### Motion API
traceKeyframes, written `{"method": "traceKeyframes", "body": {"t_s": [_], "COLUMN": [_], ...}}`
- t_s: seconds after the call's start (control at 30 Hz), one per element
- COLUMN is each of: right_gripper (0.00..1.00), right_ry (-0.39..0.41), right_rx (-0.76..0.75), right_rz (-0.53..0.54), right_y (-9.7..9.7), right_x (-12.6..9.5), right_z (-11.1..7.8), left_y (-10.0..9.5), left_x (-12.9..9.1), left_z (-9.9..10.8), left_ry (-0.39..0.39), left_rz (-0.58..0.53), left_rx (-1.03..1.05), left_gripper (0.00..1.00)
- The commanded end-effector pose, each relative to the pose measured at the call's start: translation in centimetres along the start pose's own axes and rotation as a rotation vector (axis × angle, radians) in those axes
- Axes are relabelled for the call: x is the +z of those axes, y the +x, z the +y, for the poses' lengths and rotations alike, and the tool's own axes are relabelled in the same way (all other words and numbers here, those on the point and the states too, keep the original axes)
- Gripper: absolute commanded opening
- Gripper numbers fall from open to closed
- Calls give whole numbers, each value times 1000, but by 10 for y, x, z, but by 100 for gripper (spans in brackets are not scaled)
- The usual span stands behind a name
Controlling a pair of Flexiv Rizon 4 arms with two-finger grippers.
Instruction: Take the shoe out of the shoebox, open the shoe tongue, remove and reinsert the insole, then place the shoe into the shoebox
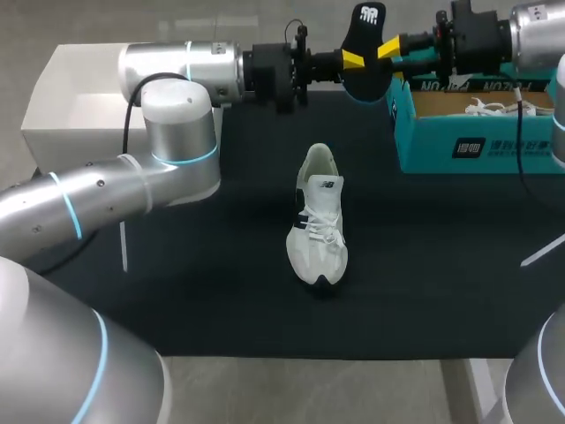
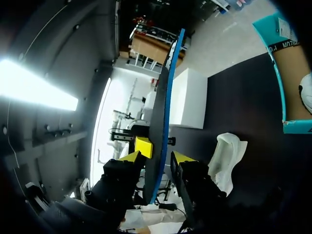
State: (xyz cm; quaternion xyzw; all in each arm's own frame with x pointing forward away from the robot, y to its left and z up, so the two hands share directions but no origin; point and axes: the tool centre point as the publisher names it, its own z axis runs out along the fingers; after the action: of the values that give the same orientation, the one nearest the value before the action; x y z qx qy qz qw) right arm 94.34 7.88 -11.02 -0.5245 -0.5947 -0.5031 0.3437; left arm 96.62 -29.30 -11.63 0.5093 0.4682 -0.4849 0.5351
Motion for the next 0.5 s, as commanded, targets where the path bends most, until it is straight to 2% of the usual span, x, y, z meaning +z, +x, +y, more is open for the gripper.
{"method": "traceKeyframes", "body": {"t_s": [0.03, 0.2, 0.5], "right_gripper": [34, 25, 29], "right_ry": [15, 21, 21], "right_rx": [13, 16, 12], "right_rz": [0, 1, 4], "right_y": [-2, -3, -2], "right_x": [-1, 0, 1], "right_z": [-2, -3, -1], "left_y": [0, -2, -1], "left_x": [2, 8, 11], "left_z": [5, 5, 1], "left_ry": [13, 21, 34], "left_rz": [2, -6, -8], "left_rx": [6, 8, 6], "left_gripper": [0, 0, 0]}}
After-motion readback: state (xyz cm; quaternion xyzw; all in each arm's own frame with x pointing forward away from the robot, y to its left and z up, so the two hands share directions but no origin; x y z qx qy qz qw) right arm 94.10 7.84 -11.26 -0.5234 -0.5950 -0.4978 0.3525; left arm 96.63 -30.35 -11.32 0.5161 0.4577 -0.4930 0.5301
